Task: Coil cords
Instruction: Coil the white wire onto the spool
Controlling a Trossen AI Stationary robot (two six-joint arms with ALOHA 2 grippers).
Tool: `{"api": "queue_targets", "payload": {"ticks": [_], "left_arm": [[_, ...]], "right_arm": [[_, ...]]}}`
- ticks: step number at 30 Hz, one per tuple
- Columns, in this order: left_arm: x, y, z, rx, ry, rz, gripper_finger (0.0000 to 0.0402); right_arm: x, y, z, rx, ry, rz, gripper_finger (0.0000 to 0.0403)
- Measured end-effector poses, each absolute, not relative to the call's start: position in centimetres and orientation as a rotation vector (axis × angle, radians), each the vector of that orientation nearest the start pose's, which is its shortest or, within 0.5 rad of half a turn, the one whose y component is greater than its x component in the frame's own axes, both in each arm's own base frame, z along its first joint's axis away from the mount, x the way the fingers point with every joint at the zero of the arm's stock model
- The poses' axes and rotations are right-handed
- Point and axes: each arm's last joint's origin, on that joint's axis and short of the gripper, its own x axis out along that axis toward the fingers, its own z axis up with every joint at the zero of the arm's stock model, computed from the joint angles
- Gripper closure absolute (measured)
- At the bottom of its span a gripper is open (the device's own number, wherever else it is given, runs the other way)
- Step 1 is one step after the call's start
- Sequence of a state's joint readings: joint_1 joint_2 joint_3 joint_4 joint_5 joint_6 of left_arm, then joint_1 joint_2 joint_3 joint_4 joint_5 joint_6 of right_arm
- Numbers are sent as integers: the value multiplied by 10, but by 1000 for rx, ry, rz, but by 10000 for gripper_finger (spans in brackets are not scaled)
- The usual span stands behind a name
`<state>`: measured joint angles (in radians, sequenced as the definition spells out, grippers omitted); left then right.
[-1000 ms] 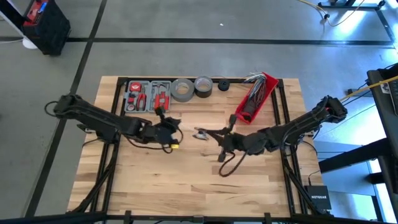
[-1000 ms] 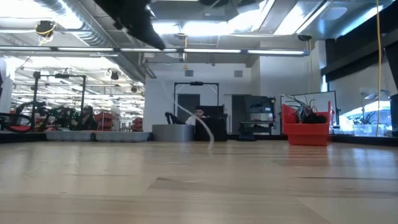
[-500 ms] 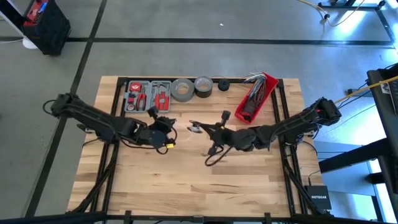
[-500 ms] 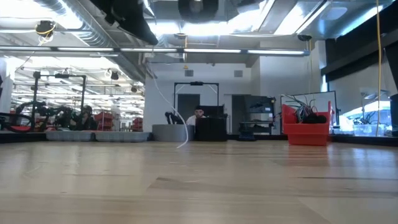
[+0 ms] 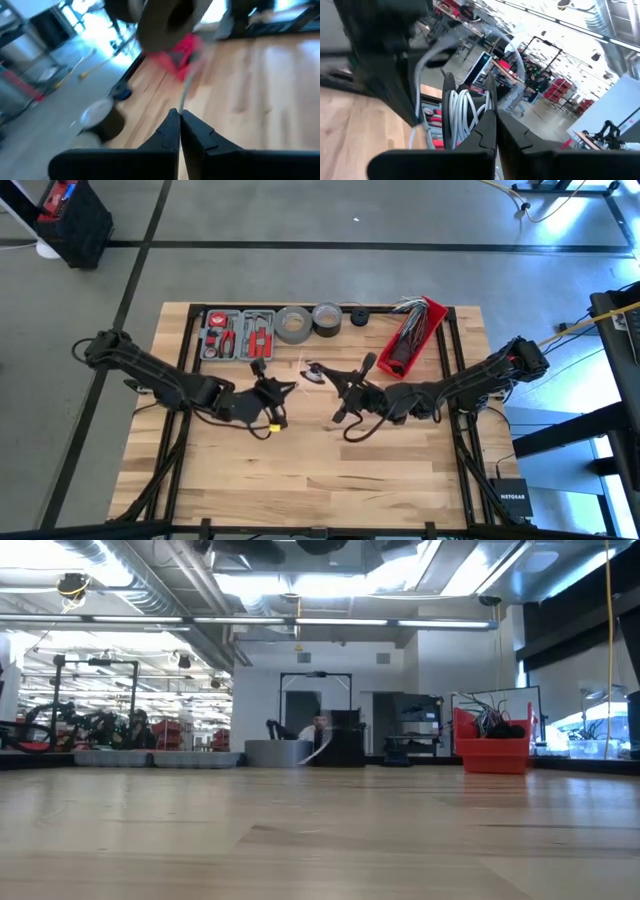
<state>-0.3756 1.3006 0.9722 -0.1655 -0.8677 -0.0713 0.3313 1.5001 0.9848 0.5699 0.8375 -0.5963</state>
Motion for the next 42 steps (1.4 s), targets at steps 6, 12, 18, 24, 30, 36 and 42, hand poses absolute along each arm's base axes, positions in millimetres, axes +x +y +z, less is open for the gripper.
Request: {"api": "queue_targets", "payload": {"ticks": [6,12,18,24,30,36,42], "left_arm": [[270,-100,301,218,295,381,401],[277,-104,295,271,313,334,401],[267,-98,294,297,374,403,401],[262,-98,282,225,462,397,388],[260,-99,276,134,539,267,320],[241,-102,277,44,786,131,276],[234,-99,290,97,675,294,276]], "right_arm": [[333,84,287,-573,127,-484,397],[341,73,277,-579,169,-548,397],[335,81,283,-585,160,-560,397],[325,95,294,-563,120,-536,397],[322,94,299,-551,106,-544,397],[323,90,296,-541,130,-556,397],[323,90,295,-527,128,-547,397]]}}
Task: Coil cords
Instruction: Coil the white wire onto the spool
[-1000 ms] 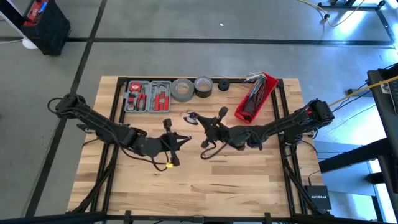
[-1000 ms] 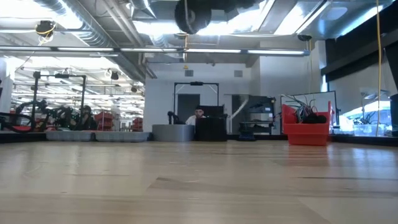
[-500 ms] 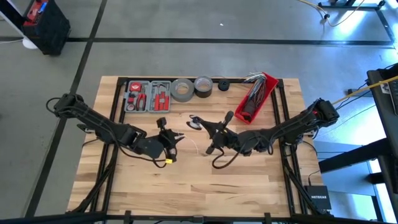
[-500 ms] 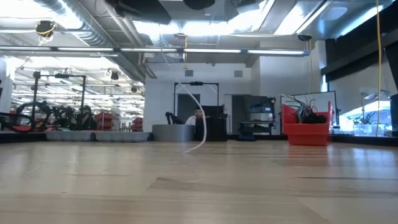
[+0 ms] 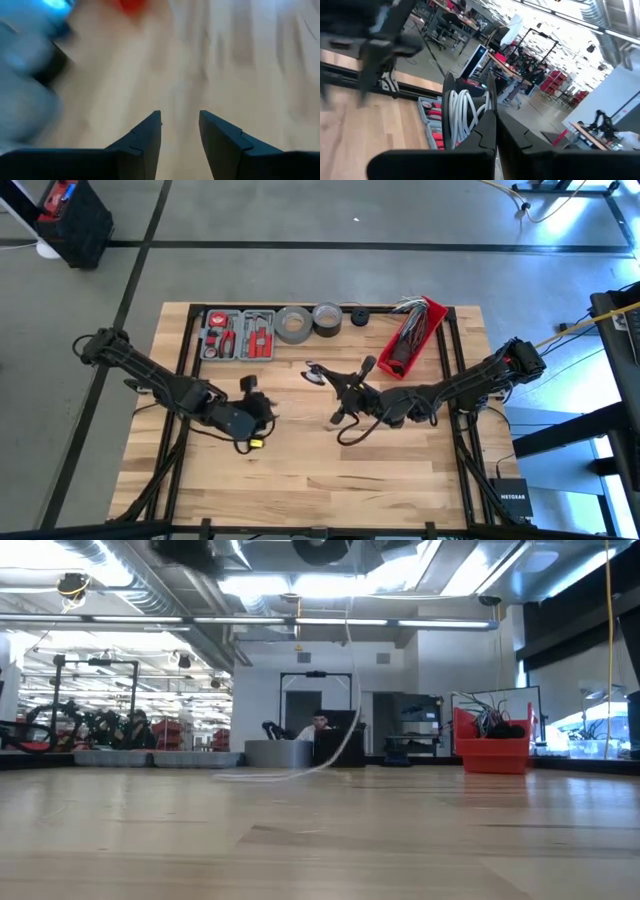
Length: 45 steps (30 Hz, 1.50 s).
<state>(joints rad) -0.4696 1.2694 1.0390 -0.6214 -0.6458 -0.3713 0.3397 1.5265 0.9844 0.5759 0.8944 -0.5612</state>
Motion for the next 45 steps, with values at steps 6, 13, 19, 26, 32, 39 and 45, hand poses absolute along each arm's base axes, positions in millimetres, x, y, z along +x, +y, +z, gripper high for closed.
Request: {"api": "queue_targets", "payload": {"ticks": [6,13,19,26,32,39,45], "left_arm": [[266,-96,289,184,436,301,278],[300,-79,266,127,409,237,279],[316,-65,250,38,448,182,279],[321,-58,244,-7,464,154,279],[322,-59,242,32,473,142,325],[320,-56,240,146,511,219,392],[301,-50,249,237,565,432,398]], "right_arm": [[324,91,296,-495,104,-510,397],[324,91,296,-493,104,-510,397],[324,91,295,-496,107,-510,397],[324,91,295,-498,110,-510,397],[324,91,295,-497,108,-508,397],[324,93,296,-482,93,-500,397],[321,101,298,-475,67,-459,397]]}}
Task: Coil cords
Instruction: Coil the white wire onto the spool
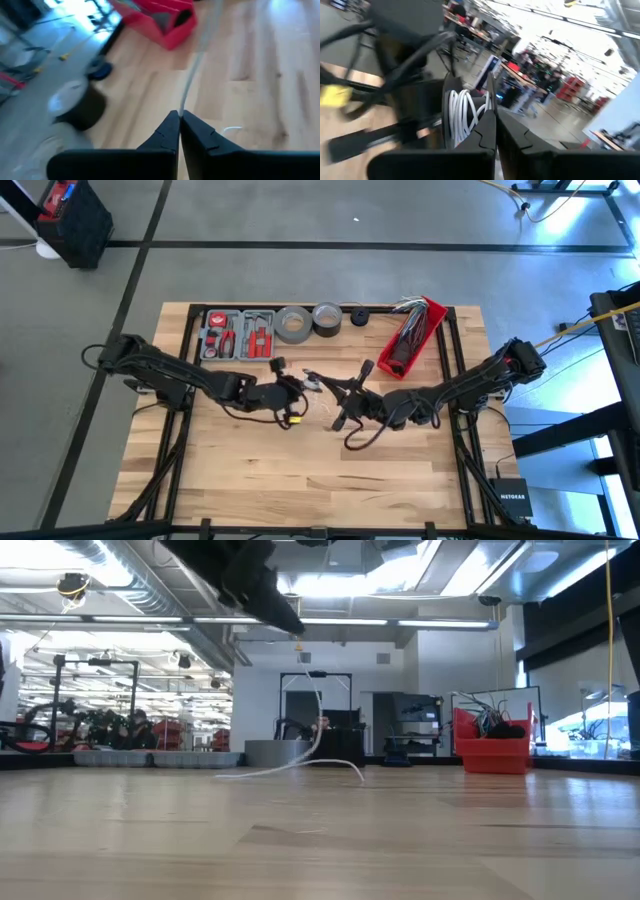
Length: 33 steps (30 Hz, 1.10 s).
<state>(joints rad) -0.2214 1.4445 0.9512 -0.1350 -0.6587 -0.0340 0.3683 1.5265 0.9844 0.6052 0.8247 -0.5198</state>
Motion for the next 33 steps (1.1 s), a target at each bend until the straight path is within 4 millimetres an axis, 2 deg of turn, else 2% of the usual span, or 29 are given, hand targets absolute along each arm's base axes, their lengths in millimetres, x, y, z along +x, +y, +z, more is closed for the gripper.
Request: {"api": "queue_targets", "payload": {"ticks": [5,9,15,21,25,33], "left_arm": [[279,-56,267,255,539,508,393],[263,-64,280,247,515,494,399],[247,-78,294,211,462,435,394],[246,-82,294,164,448,418,393],[249,-81,298,114,404,408,393],[276,-86,288,97,330,405,393]], "right_arm": [[322,106,296,-492,57,-360,397],[323,107,289,-537,110,-287,397],[330,94,271,-612,246,-288,397],[341,74,254,-640,341,-421,397],[347,67,247,-621,348,-434,397],[358,65,239,-575,289,-454,397]]}}
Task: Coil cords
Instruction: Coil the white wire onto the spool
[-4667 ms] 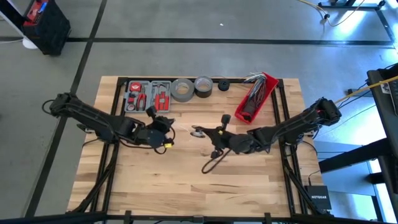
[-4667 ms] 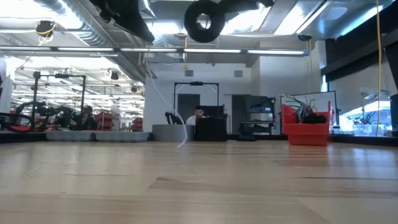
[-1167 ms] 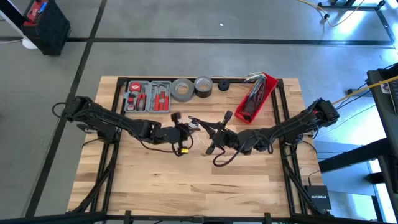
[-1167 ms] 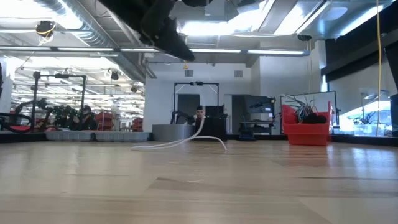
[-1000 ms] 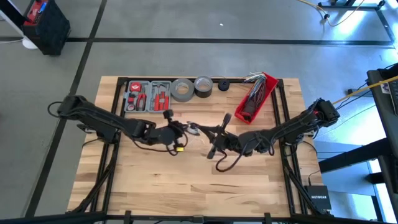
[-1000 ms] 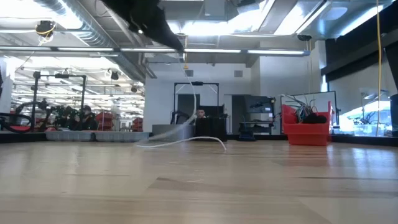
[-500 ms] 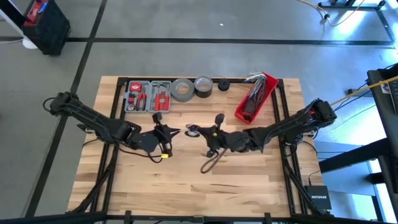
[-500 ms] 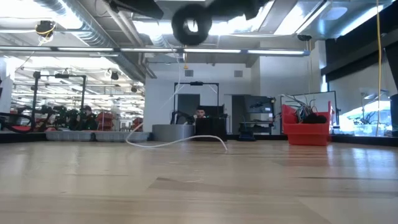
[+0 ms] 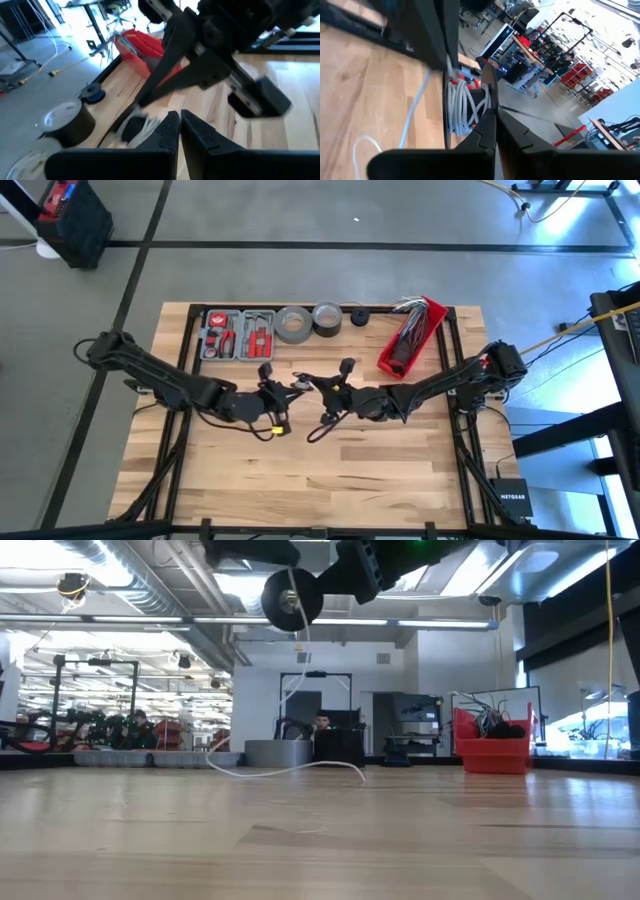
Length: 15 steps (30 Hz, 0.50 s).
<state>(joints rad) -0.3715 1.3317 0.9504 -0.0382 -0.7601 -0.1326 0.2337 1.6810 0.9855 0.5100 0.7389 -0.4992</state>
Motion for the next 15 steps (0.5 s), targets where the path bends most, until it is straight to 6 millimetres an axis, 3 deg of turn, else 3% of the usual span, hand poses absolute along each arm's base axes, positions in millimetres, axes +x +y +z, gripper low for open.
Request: {"api": "queue_targets", "payload": {"ticks": [8,15], "left_arm": [[299,-80,274,129,312,437,393],[302,-76,271,133,321,449,393]], "right_arm": [[358,64,241,-527,251,-500,397],[358,64,246,-437,212,-543,397]]}}
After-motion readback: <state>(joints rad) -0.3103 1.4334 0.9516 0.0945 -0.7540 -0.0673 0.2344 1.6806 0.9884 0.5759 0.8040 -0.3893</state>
